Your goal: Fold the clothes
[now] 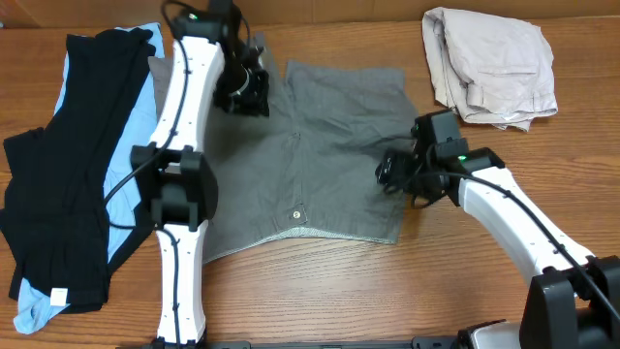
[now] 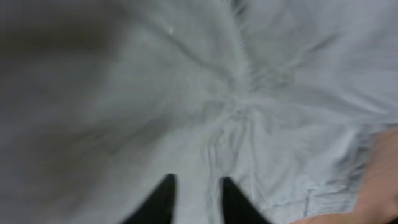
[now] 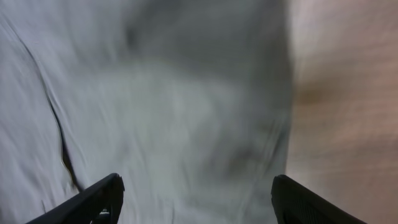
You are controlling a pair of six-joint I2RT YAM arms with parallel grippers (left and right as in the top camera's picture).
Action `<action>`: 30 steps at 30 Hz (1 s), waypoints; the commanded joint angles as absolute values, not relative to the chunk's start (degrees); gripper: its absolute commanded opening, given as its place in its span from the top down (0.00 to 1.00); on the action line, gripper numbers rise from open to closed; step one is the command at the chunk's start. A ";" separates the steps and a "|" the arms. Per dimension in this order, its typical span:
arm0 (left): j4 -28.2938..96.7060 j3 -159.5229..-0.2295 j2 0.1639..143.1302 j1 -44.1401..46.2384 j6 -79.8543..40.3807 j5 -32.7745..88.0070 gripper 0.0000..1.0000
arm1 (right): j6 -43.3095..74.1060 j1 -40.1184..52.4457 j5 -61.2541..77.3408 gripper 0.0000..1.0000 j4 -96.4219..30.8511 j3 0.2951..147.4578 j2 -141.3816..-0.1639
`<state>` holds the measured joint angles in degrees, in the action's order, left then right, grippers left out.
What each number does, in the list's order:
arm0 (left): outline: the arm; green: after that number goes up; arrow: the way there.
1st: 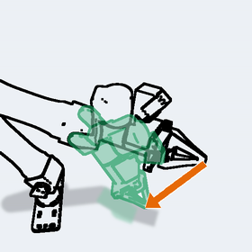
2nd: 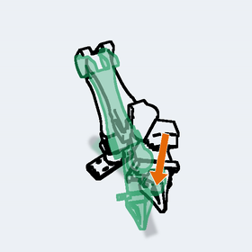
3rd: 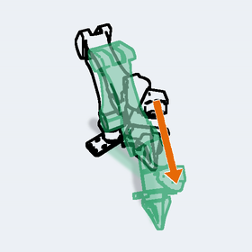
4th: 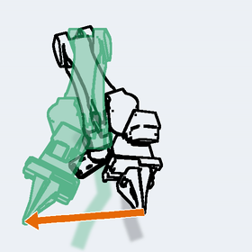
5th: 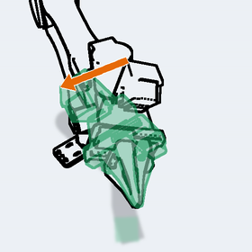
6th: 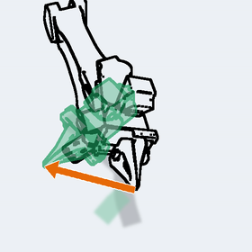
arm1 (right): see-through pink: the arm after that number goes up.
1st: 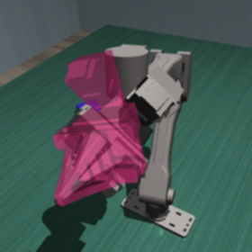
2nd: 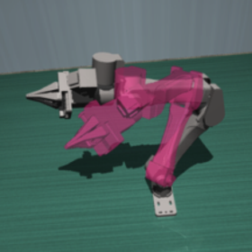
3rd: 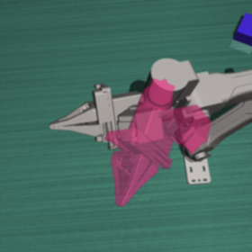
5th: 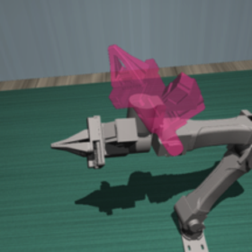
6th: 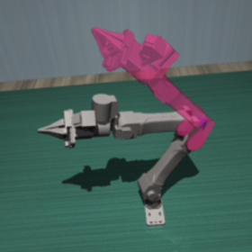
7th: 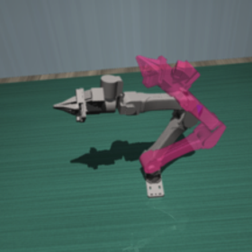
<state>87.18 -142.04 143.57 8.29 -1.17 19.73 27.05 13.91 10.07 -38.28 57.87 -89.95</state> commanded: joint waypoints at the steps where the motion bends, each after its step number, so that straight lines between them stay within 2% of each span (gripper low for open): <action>1: 86.89 -141.73 145.45 9.65 -1.23 21.08 0.86 | 24.95 10.31 3.99 0.20 -32.86 60.73 -89.86; 5: 86.91 -141.73 145.51 10.17 -0.34 20.97 0.96 | 20.84 6.79 3.90 0.21 -27.42 60.73 -91.59; 17: 85.69 -141.73 145.64 10.15 -0.43 19.29 0.96 | 19.05 7.90 12.75 0.26 -44.86 59.05 -94.32; 20: 84.79 -141.73 145.64 10.17 -0.45 19.05 0.96 | 19.68 9.69 12.80 0.32 -45.69 57.19 -94.32; 21: 84.62 -141.73 145.64 10.17 -0.45 19.05 0.94 | 19.79 10.44 12.80 0.38 -45.45 56.45 -94.32; 23: 84.16 -141.73 145.64 10.13 -0.47 19.05 0.80 | 20.47 12.21 12.69 0.43 -44.62 54.72 -94.32; 26: 83.66 -141.73 145.64 9.65 -1.32 19.03 0.61 | 23.18 14.74 11.35 0.44 -43.33 52.34 -94.32; 28: 83.50 -141.75 145.64 9.19 -1.52 19.00 0.54 | 26.04 16.40 9.85 0.44 -42.63 50.98 -94.32; 30: 83.50 -141.75 145.64 8.62 -1.52 18.96 0.51 | 27.81 17.43 9.50 0.44 -42.52 50.57 -94.32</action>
<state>83.57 -140.92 146.54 9.76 -1.50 19.22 23.46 16.03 11.29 -43.05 51.57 -94.59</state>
